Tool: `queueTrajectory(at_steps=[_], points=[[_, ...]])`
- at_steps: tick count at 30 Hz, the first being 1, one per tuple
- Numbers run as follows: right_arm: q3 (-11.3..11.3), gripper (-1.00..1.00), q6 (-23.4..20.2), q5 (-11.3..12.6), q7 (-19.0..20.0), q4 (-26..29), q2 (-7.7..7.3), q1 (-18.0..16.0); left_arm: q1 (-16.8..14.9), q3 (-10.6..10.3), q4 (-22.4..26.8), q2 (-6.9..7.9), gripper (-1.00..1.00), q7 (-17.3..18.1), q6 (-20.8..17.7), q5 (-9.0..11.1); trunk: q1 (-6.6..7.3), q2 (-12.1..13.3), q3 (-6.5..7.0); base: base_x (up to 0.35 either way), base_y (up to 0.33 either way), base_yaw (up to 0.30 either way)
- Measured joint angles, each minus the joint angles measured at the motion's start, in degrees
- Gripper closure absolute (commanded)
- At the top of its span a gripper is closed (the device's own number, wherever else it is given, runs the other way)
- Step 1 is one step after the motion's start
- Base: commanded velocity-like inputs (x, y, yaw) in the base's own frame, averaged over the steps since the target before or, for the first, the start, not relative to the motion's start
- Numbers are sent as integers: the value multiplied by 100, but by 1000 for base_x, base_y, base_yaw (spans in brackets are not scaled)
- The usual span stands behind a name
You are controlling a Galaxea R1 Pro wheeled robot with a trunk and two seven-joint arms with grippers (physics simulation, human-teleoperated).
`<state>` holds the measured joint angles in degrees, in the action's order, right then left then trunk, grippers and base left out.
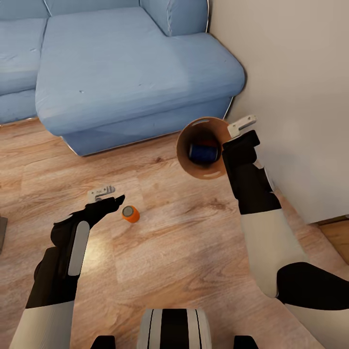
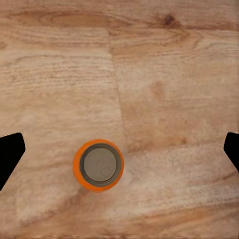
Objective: Put the three can of soda from the living room inside the tash can in the kitchen.
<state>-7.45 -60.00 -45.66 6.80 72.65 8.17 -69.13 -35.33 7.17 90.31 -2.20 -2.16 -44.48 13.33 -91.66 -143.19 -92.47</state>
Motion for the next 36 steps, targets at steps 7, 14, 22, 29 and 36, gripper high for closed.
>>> queueTrajectory(at_steps=[7,14,22,29,36], points=[[-2,100,0,4,8,-4,5,49,0,400,-6,8,-100,-32,8,-21,0,0,0,-230,71,0],[-7,100,0,-50,0,1,8,154,0,713,-13,9,-100,-1,-5,0,0,0,0,-43,8,0],[-8,100,0,-66,0,8,9,222,0,740,-6,2,-100,-5,3,3,0,0,0,-4,1,0],[-6,100,0,-50,1,1,5,255,0,715,-5,-5,-100,-29,6,2,0,0,0,0,0,0],[0,100,0,-60,0,-13,0,265,0,684,-5,-32,-100,-39,1,-12,-5,-6,-21,0,0,0]])
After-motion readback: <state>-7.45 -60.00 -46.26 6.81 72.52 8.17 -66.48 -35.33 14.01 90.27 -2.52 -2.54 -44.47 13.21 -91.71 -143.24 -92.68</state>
